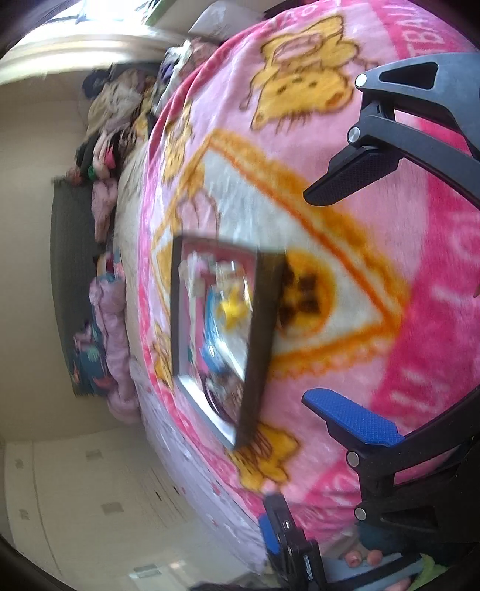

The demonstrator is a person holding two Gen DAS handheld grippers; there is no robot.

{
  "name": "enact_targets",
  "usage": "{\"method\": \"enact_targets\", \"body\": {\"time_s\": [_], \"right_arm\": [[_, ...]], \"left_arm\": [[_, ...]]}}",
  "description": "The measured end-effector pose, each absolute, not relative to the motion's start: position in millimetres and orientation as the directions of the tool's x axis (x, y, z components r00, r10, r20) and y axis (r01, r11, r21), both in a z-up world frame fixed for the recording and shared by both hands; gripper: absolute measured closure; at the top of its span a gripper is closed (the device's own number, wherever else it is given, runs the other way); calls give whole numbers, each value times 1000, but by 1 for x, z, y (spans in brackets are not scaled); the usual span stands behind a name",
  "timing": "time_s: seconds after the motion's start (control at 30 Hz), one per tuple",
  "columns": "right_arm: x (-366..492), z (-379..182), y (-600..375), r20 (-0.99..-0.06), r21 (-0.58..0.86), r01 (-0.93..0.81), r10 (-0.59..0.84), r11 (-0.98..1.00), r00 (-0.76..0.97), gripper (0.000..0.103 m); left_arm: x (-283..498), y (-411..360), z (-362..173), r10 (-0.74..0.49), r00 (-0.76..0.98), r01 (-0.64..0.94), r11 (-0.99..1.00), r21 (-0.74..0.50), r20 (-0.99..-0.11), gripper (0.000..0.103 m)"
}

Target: Organize jewelry

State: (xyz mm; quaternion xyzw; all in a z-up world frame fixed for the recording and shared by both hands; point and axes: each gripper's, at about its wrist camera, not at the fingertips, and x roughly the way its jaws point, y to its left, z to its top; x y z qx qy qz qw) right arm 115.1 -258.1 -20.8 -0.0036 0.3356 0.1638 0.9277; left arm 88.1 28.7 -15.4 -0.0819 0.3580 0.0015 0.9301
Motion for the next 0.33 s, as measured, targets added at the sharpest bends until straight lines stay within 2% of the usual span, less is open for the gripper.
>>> {"method": "enact_targets", "body": {"time_s": [0.17,0.33], "right_arm": [[151,-31,-312,-630,66,-150,158,987,760,6],[204,-51,-378,-665,20,25,-5,999,746,6]], "left_arm": [[110,68,-26,64,720,-218,966,-137,-691,11],[152,125,-41,235,635,-399,916,-51,-736,11]]}}
